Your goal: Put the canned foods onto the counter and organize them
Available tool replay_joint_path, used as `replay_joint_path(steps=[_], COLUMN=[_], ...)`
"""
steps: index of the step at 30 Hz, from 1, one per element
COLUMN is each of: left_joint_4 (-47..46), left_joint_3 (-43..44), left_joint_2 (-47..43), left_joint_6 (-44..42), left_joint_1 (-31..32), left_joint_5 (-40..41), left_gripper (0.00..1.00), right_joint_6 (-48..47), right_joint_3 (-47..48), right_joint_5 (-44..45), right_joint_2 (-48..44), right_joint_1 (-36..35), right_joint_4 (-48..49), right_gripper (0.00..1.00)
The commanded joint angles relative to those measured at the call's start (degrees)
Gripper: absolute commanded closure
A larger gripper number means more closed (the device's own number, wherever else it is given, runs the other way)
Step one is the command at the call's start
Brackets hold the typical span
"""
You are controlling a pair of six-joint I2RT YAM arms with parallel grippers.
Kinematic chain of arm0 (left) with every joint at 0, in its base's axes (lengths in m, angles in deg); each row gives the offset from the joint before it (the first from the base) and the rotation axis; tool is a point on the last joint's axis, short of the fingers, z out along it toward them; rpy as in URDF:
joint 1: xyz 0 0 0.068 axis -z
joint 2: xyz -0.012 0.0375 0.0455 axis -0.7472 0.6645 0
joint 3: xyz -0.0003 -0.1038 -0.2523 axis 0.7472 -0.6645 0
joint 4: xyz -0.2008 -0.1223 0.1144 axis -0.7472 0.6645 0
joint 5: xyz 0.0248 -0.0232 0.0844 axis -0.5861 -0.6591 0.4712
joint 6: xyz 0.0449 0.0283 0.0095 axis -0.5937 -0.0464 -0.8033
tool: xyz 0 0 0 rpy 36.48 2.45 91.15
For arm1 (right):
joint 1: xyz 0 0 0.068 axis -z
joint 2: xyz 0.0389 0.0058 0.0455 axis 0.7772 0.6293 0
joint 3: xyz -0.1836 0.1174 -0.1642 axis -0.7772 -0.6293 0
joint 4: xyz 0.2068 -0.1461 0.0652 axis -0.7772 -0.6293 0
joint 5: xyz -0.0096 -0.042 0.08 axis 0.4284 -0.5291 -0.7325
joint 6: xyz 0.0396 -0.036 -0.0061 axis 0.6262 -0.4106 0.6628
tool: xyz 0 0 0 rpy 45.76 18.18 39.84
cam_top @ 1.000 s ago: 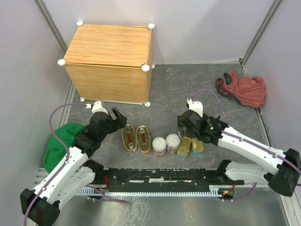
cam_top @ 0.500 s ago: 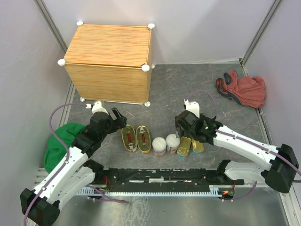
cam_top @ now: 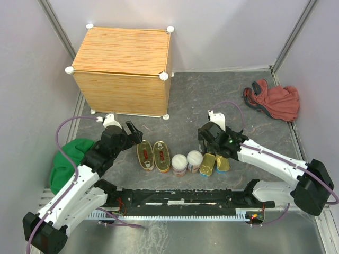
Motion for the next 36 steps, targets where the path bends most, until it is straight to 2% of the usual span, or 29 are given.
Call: replay_joint_path(steps=[1,5,17,25,36], left_joint_4=[0.0,0.0,-0.4,0.0,3.2], left_joint_3=[2.5,3.1,2.8,2.6,2.3], left_joint_2=[-0.3,-0.2,-0.6,-0.9,-4.5], left_joint_6=[-2.2,-2.9,-2.9,-2.5,-1.9], left_joint_1=[0.2,0.2,0.2,0.2,0.2], left_joint_5=[0.1,0.6,0.3,0.0,1.8], left_gripper=[0.01,0.0,0.0,0.01,0.01], right_joint_6=[-1.7,-2.6,-6.7,-11.3,-17.8], right_joint_3=[-1.2,-2.6,-7.9,-8.6,-6.1], right_joint_5=[-0.8,-2.4,-0.6,1.3,1.4], right_joint_2=[0.3,0.8,-3.7,-5.4,-5.9], right_joint_1=[1.1,1.3,1.3,1.3,1.2], right_joint_4=[4.6,7.2,14.2,16.6,19.6], right_gripper=[0.01,0.03,0.2,0.29,0.49])
